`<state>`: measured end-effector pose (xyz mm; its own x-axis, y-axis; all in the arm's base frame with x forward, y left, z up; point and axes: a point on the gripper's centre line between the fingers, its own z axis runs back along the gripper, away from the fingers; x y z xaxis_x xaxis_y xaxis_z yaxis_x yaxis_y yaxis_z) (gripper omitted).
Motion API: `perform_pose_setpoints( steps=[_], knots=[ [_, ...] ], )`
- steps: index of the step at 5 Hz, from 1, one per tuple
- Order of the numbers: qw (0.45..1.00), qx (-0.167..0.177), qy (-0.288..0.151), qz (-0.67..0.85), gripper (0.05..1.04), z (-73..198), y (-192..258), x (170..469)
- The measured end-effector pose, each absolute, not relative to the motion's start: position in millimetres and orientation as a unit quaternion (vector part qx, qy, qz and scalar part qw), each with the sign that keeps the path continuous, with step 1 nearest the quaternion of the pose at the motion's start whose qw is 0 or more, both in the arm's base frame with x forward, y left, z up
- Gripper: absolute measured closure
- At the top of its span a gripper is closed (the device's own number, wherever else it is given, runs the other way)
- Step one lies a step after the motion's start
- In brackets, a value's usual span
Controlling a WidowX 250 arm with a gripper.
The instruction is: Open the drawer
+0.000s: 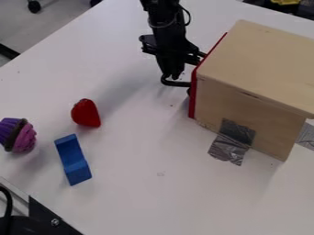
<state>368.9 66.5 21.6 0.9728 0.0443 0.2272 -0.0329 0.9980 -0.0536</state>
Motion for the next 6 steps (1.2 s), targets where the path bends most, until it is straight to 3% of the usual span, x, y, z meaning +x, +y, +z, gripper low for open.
perform_pose_setpoints(
  steps=[6],
  knots=[
    [0.993,-0.013,-0.113,0.015,0.965,32,102,367]
  ],
)
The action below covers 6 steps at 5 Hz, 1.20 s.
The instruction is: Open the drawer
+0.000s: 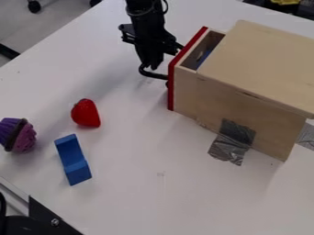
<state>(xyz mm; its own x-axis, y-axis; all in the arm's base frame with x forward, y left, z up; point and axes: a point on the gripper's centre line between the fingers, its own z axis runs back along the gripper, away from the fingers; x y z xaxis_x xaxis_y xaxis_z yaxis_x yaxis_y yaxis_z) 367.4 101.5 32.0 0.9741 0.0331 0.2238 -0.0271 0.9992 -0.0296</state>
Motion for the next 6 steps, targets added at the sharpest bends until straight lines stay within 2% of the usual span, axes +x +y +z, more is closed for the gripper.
perform_pose_setpoints(
  steps=[6],
  knots=[
    [0.994,-0.003,-0.109,0.024,0.944,37,128,371]
  ],
)
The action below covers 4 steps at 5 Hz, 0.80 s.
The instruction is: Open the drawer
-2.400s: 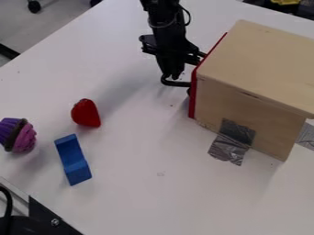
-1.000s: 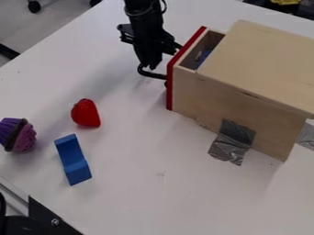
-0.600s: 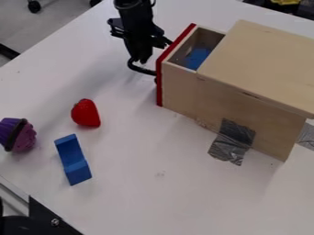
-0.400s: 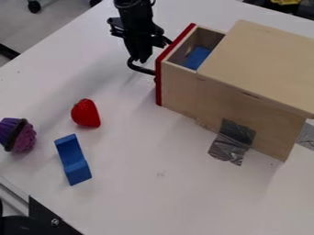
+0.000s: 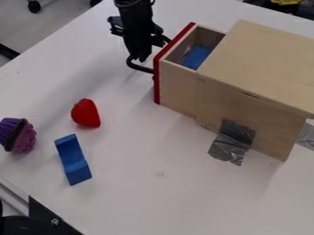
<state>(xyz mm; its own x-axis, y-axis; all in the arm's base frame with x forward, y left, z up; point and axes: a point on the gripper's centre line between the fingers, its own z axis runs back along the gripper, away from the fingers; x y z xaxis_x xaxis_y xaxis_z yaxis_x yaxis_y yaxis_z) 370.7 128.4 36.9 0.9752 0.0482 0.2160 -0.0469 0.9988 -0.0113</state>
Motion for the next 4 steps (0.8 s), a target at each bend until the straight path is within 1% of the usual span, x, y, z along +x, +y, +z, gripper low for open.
perform_pose_setpoints(
  steps=[1,2,3,4],
  knots=[
    [0.995,-0.002,-0.095,0.028,0.727,29,133,371],
    [0.996,-0.002,-0.088,0.031,0.408,35,137,372],
    [0.996,-0.009,-0.079,0.038,0.134,37,140,367],
    [0.994,-0.010,-0.097,0.039,0.086,61,138,367]
  ],
)
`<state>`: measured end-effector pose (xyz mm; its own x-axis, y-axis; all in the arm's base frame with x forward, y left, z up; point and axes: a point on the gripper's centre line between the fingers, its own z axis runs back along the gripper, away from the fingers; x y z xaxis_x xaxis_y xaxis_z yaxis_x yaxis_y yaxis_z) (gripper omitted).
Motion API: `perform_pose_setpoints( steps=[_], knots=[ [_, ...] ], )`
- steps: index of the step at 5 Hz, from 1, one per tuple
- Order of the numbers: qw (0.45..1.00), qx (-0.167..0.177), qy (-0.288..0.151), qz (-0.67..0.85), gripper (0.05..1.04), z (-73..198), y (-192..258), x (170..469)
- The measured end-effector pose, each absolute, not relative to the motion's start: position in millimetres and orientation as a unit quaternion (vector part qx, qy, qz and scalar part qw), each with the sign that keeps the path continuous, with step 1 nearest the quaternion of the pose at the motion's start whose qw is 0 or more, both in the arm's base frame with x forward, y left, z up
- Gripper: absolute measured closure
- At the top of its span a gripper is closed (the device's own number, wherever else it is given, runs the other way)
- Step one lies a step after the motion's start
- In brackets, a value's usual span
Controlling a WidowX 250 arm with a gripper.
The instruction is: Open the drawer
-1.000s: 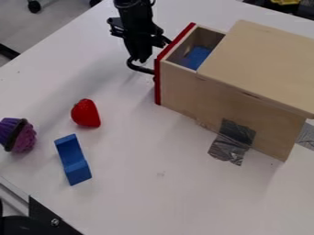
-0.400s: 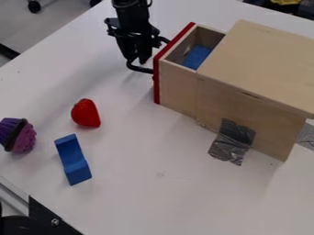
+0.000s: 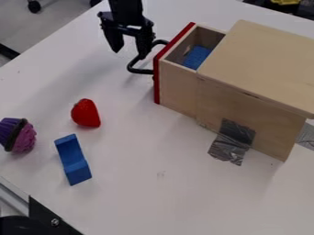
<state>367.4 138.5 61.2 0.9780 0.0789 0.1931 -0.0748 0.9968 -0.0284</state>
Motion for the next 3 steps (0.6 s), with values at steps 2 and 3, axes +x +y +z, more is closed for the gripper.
perform_pose_setpoints(
  steps=[2,3],
  knots=[
    [0.996,-0.008,-0.087,0.027,0.086,97,138,361],
    [0.998,-0.009,-0.057,0.028,0.086,106,138,349]
  ],
)
